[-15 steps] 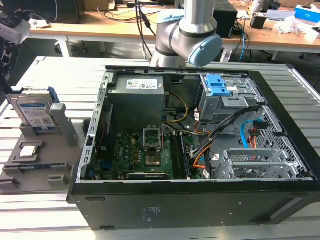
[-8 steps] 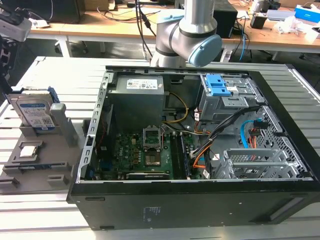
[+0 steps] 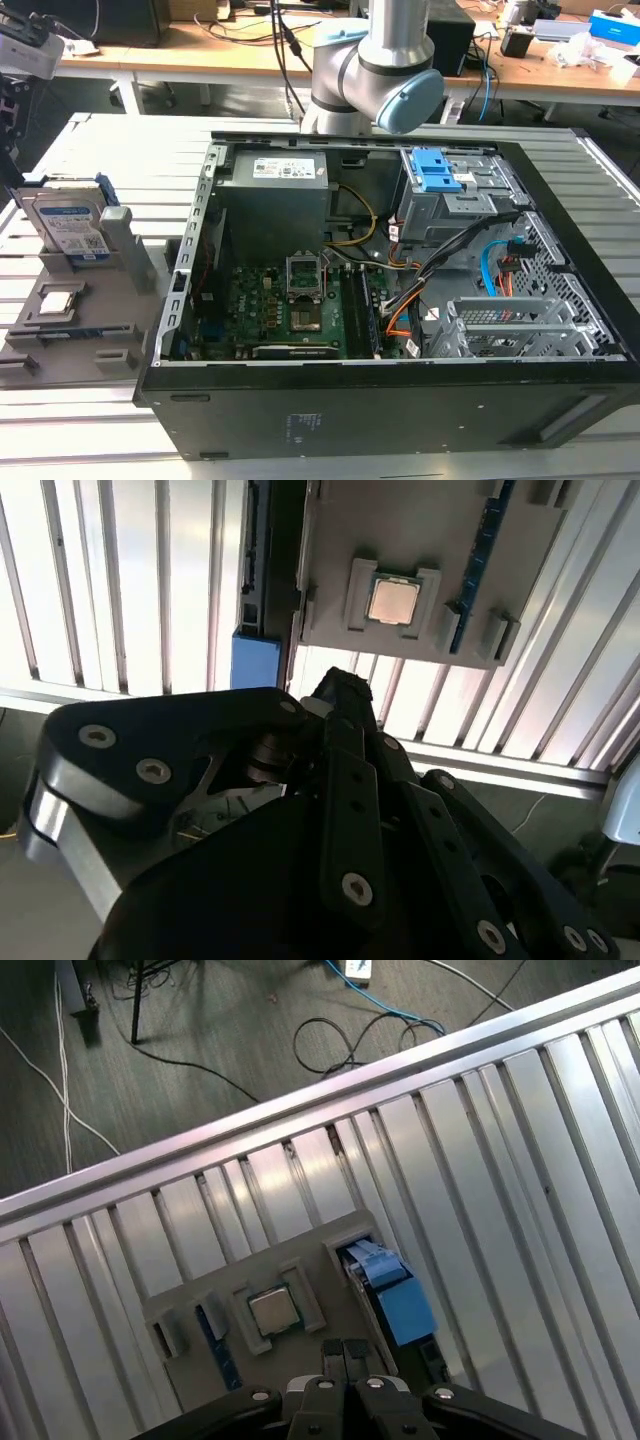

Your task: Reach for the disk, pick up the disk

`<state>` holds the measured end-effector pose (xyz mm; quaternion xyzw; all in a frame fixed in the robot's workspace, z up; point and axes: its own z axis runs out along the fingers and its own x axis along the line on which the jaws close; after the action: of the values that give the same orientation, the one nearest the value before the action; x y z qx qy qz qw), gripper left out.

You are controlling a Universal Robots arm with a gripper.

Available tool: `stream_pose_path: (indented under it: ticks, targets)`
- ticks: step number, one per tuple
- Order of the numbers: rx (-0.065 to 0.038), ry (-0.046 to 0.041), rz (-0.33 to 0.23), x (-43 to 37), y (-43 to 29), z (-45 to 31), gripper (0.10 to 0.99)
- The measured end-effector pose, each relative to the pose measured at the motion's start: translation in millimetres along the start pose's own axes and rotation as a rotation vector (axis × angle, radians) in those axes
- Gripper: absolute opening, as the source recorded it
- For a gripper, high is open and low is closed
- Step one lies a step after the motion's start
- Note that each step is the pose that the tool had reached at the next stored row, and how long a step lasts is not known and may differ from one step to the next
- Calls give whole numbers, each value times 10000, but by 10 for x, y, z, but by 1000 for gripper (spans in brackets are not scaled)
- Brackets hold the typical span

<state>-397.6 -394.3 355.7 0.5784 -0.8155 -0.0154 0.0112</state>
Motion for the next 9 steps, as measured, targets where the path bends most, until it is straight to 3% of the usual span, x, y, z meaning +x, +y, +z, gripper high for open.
stream_pose_path:
  ticks: [9]
  targets:
    - [0,42,-1108,0,0,0,106]
